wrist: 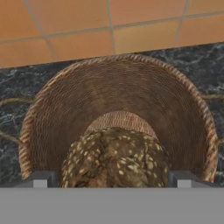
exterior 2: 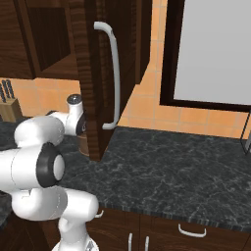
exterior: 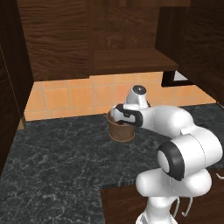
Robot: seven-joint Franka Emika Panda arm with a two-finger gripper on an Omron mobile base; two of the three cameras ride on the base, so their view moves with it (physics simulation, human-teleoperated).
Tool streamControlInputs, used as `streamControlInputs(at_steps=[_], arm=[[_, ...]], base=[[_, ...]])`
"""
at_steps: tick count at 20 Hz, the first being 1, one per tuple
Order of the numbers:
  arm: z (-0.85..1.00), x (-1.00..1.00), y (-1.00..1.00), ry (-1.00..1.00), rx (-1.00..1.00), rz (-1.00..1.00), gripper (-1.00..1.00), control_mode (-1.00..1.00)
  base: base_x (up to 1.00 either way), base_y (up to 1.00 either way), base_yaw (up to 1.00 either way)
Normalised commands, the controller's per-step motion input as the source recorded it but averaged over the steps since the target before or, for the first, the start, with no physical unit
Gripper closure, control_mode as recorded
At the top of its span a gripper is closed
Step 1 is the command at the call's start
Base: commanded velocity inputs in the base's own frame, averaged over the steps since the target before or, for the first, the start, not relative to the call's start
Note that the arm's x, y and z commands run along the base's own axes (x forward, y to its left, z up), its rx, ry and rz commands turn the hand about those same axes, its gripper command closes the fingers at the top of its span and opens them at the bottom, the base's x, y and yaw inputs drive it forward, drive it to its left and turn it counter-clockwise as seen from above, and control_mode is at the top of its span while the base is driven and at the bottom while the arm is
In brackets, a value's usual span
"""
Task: Open the cabinet, pick up the bread from the cabinet and place it in the basket. Then move the basket to the dining counter.
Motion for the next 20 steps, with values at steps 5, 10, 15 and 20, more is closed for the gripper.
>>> streamControlInputs(at_steps=[5, 10, 15, 20], arm=[[-0.28, 0.4, 0.0, 0.0, 0.0, 0.0, 1.0, -1.0], [-0.24, 0.35, 0.0, 0.0, 0.0, 0.0, 1.0, -1.0], [-0.3, 0.34, 0.0, 0.0, 0.0, 0.0, 1.0, -1.0], [-0.24, 0.16, 0.02, 0.0, 0.0, 0.0, -1.0, -1.0]], base=[[0.0, 0.0, 0.0], [0.0, 0.0, 0.0], [0.0, 0.0, 0.0], [0.0, 0.0, 0.0]])
